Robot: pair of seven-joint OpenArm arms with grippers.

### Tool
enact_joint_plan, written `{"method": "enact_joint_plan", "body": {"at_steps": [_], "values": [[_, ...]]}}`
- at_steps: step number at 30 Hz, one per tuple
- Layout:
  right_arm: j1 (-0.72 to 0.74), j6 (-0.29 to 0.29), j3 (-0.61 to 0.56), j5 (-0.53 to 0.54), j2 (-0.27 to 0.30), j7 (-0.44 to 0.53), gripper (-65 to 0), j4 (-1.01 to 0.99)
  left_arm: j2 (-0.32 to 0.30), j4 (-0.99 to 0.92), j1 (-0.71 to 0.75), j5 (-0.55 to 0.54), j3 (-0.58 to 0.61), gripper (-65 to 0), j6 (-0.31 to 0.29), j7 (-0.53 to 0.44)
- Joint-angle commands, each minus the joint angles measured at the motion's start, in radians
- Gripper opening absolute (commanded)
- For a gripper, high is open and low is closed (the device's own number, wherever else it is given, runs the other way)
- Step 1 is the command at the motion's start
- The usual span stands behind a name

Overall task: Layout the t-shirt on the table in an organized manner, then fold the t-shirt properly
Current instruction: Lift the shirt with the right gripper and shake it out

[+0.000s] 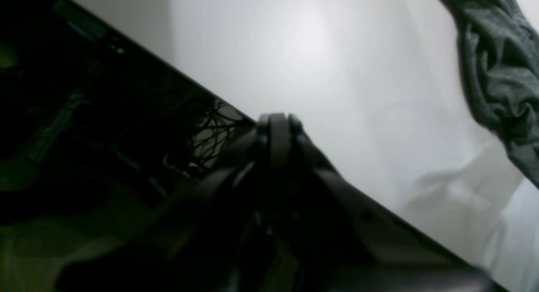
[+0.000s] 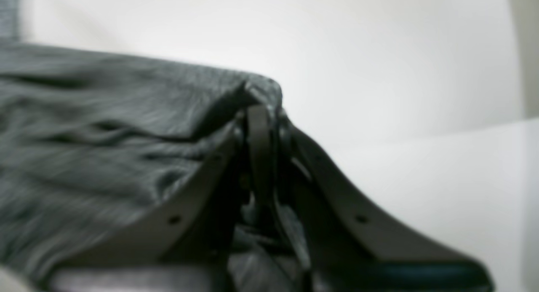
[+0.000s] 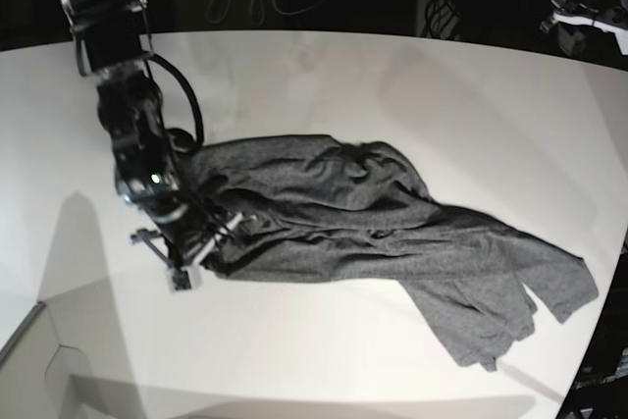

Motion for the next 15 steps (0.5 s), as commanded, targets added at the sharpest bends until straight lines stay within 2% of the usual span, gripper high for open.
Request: {"method": "enact_joint_plan", "body": {"at_steps": [1,9,15], "values": [[-0.017,0.002,0.004,0.005,0.01,0.005,-65.0,0.085,-0.009,0.015,0.008,-0.012,-0.006,-65.0,-0.001,-0.016],[-0.355,0.002,-0.002,0.005,0.005,-0.012,-65.0,0.532,-0.011,0.018,0.002,-0.012,-0.004,-65.0,-0.001,-0.016],[-0.521,0.004,-0.077,0.008,-0.02,0.045,-65.0,0.552,-0.015,0.019,0.011,-0.012,-0.006,-65.0,-0.001,-0.016]]}}
